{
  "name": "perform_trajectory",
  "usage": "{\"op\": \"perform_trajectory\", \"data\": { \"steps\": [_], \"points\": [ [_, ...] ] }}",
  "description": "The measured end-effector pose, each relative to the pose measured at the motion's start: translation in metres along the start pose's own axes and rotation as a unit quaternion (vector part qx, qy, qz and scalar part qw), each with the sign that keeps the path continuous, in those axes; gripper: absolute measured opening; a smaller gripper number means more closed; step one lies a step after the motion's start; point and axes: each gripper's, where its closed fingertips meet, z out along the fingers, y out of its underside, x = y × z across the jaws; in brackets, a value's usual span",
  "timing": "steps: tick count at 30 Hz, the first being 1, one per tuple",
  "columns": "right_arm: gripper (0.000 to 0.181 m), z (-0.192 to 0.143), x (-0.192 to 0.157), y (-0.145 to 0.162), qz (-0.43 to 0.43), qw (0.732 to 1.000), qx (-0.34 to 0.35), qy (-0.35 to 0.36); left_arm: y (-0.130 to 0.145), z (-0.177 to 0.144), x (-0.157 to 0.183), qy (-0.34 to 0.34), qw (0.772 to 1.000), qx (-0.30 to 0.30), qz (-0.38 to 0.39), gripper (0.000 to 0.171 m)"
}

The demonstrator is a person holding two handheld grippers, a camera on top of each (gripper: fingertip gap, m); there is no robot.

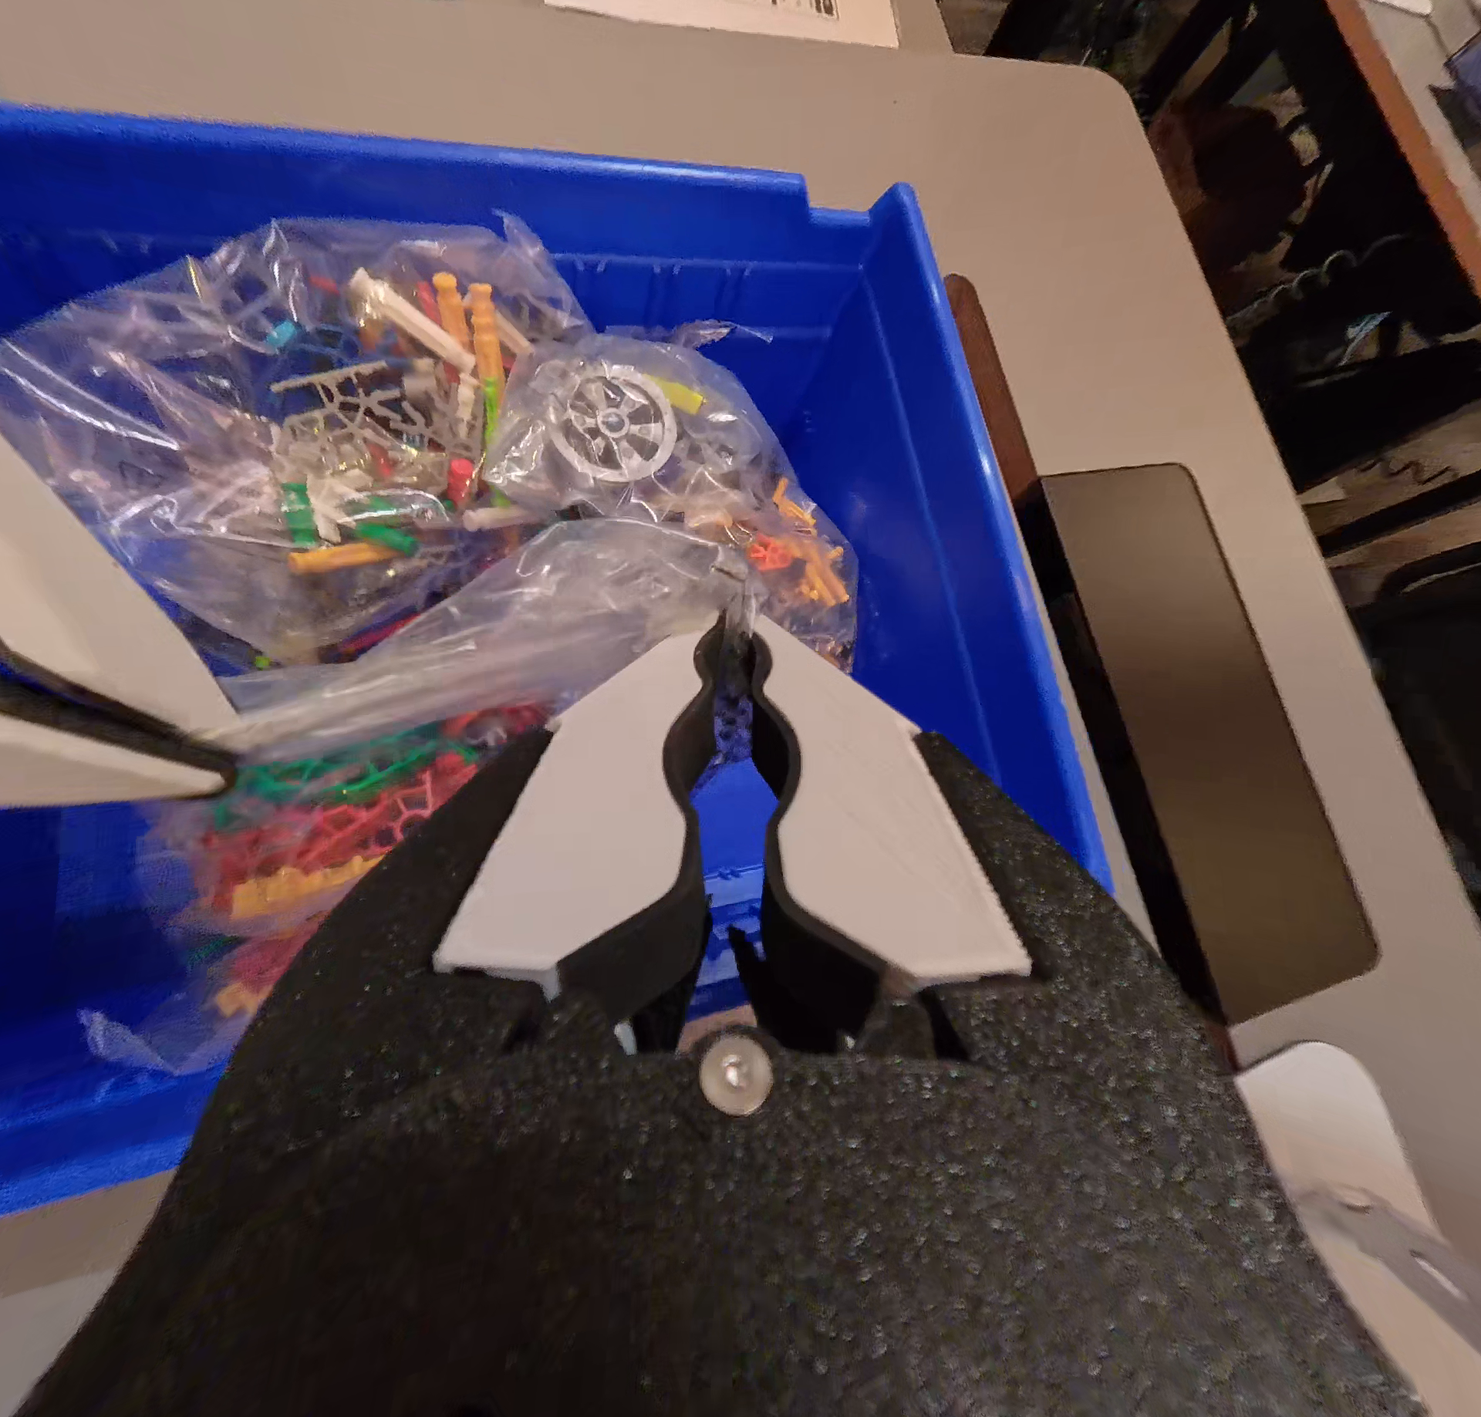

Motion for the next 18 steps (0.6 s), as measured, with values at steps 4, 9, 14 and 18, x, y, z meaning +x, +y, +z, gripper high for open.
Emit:
{"op": "perform_trajectory", "data": {
  "steps": [4, 9, 14, 18],
  "points": [
    [0.0, 0.0, -0.01, -0.007, -0.014, 1.0, -0.003, 0.002, -0.003, -0.004, 0.006, 0.003, 1.0, -0.006, 0.018, 0.0],
    [0.0, -0.028, -0.006, -0.005, 0.055, 0.995, 0.038, -0.075, 0.015, -0.027, -0.033, -0.025, 0.996, 0.005, -0.085, 0.0],
    [0.0, -0.047, -0.017, -0.011, 0.056, 0.993, 0.045, -0.094, 0.007, -0.033, -0.038, -0.021, 0.994, 0.024, -0.101, 0.011],
    [0.0, -0.054, -0.024, -0.015, 0.066, 0.992, 0.046, -0.095, -0.011, -0.025, -0.023, -0.014, 0.998, 0.014, -0.063, 0.044]
  ]
}}
